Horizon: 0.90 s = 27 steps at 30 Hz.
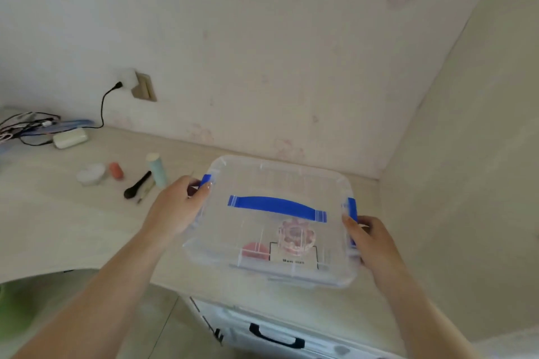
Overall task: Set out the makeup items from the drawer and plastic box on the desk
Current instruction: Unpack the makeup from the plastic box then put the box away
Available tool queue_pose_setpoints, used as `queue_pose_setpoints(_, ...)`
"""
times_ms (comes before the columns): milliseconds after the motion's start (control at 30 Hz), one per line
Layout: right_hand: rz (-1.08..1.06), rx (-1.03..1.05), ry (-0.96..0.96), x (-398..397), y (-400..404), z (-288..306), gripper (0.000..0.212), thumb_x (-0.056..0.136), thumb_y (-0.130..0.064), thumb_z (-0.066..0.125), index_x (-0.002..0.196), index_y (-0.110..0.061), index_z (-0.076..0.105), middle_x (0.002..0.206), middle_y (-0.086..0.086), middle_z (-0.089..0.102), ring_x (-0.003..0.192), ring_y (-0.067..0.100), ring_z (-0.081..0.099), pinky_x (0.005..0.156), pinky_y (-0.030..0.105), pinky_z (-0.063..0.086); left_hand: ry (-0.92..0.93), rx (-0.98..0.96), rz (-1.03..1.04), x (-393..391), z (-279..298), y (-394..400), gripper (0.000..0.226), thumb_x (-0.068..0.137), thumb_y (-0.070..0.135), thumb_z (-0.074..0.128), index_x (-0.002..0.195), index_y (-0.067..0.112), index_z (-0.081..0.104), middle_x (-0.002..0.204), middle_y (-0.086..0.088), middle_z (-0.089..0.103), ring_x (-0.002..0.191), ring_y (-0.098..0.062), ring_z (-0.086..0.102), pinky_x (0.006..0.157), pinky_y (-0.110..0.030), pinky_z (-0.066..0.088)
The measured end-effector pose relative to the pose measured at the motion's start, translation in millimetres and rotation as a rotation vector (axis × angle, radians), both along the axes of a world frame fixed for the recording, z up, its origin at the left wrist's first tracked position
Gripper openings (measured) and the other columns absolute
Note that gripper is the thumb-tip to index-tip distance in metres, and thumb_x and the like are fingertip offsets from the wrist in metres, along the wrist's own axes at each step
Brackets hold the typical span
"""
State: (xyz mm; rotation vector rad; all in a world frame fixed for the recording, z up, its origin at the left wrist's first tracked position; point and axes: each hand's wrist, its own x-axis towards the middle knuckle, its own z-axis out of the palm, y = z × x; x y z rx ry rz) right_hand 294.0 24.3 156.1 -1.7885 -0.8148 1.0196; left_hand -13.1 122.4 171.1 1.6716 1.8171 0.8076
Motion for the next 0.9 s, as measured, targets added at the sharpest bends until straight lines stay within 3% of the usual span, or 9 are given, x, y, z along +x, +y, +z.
queue_pose_setpoints(167,-0.027,-0.08,-0.093,-13,29,-8,0.034,0.086,-0.042,0.06,0.108,-0.016,0.056,0.081,0.002,0.06,0.066,0.014,0.06,0.055,0.026,0.045,0.075,-0.041,-0.07,-3,-3,42,0.022,0.093,0.043,0.047,0.087,0.023,0.055,0.063,0.001,0.066,0.06,-0.016,0.065,0.05,-0.025,0.039)
queue_pose_setpoints(333,-0.085,-0.111,-0.222,-28,49,-20,0.03,0.084,-0.048,0.059,0.104,-0.025,0.059,0.072,0.0,0.063,0.066,0.017,0.066,0.075,0.04,0.055,0.154,-0.101,-0.122,-16,-22,79,0.026,0.093,0.043,0.046,0.09,0.02,0.057,0.062,0.004,0.068,0.061,-0.014,0.065,0.057,-0.027,0.043)
queue_pose_setpoints(633,-0.069,-0.148,-0.338,-48,59,-38,0.031,0.089,-0.045,0.054,0.114,-0.027,0.058,0.071,0.0,0.064,0.067,0.015,0.064,0.061,0.028,0.044,0.121,-0.136,-0.161,-32,-41,104,0.024,0.092,0.043,0.049,0.09,0.021,0.058,0.064,0.004,0.067,0.063,-0.018,0.067,0.067,-0.035,0.055)
queue_pose_setpoints(900,-0.019,-0.17,-0.345,-53,63,-36,0.03,0.091,-0.043,0.052,0.116,-0.026,0.054,0.07,-0.003,0.06,0.066,0.013,0.059,0.056,0.025,0.04,0.105,-0.137,-0.127,-35,-48,93,0.025,0.093,0.041,0.048,0.091,0.018,0.058,0.064,0.002,0.067,0.06,-0.015,0.066,0.052,-0.026,0.041)
